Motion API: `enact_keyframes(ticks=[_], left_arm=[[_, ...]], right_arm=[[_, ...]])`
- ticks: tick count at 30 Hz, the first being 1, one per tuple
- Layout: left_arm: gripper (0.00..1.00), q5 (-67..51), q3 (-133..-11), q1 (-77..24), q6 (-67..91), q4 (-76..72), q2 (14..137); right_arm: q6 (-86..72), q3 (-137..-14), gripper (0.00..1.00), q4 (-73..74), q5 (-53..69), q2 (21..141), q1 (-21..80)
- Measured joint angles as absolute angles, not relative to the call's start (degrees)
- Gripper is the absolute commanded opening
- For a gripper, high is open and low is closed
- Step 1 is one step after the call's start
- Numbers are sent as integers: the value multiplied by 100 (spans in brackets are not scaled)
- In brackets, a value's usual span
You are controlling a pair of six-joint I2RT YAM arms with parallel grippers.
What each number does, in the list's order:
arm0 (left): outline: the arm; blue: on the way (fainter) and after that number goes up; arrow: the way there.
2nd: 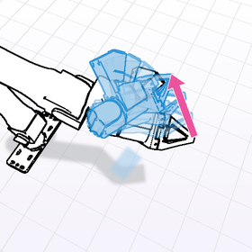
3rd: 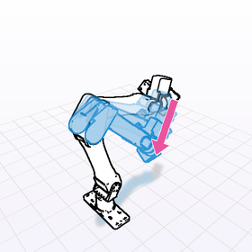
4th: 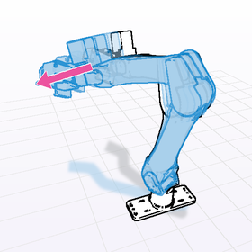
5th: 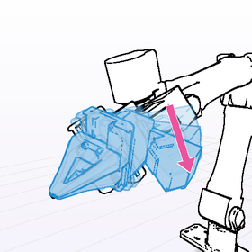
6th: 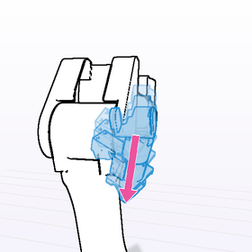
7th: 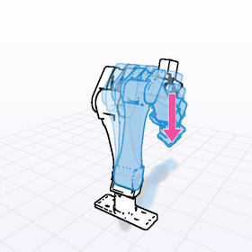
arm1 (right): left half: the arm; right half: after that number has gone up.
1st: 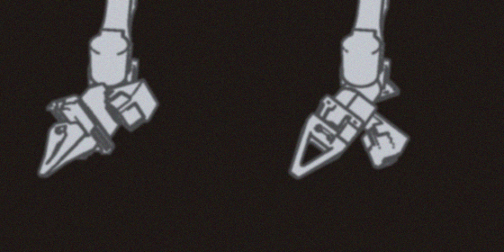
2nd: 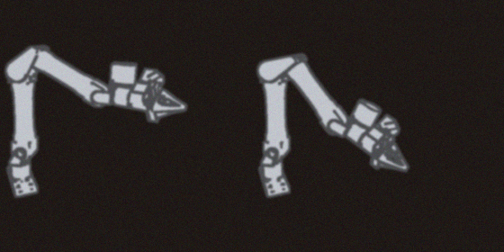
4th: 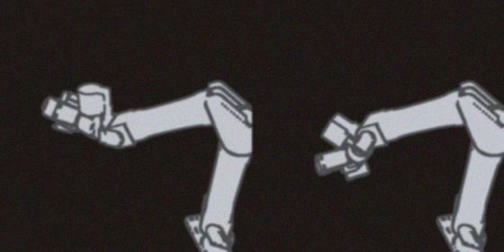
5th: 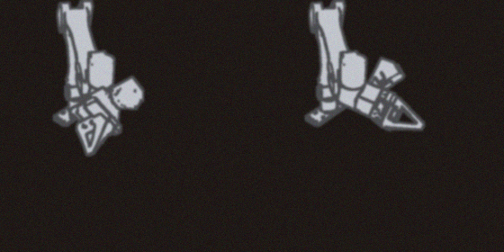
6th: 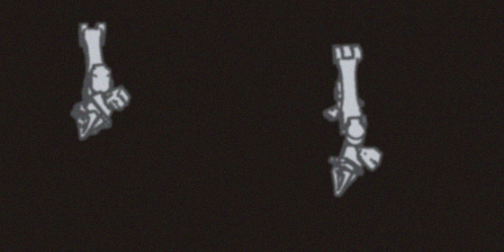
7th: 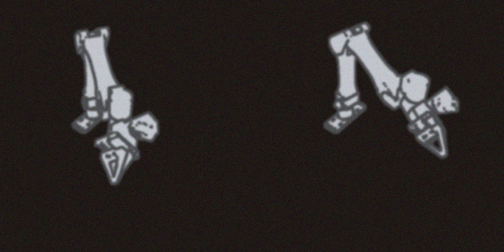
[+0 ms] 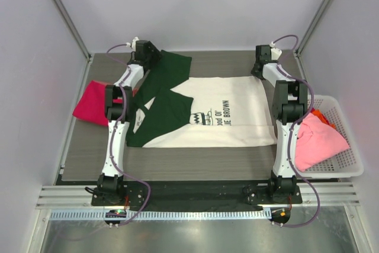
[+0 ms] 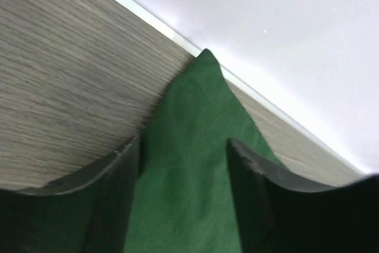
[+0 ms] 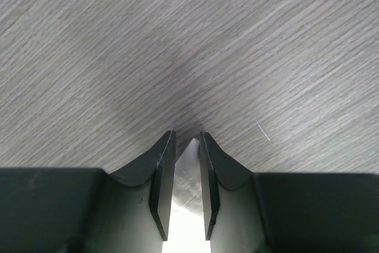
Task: Fold and stack the t-shirts
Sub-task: Fold the tshirt
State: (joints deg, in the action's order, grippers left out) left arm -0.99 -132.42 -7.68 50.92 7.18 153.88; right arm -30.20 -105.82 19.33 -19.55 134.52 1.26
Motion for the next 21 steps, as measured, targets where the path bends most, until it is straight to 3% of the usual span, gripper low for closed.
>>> enact_keyframes(ticks=[6,9,10,11,17,21], left_arm=[[35,-207,-13266,-744,5103,698,15485],[17,-274,-13268,-725,5098,744,15515],[6,-283,-13270,-718,5081,755,15522],[1,-292,-13270,-709,5076,766,15528],[0,-309,-13198,-698,4980,720,15520],[0,-329,-12339,-698,4890,40,15146]], right_arm=[[-3026,-10519,26,1752,-1959,13450,123],[-3026,-10510,25,1721,-1953,13450,117],[-3028,-10508,23,1717,-1949,13450,117],[-3026,-10503,23,1710,-1942,13450,115],[-3028,-10418,17,1625,-1927,13413,99],[-3028,-10350,8,1605,-1916,13371,86]])
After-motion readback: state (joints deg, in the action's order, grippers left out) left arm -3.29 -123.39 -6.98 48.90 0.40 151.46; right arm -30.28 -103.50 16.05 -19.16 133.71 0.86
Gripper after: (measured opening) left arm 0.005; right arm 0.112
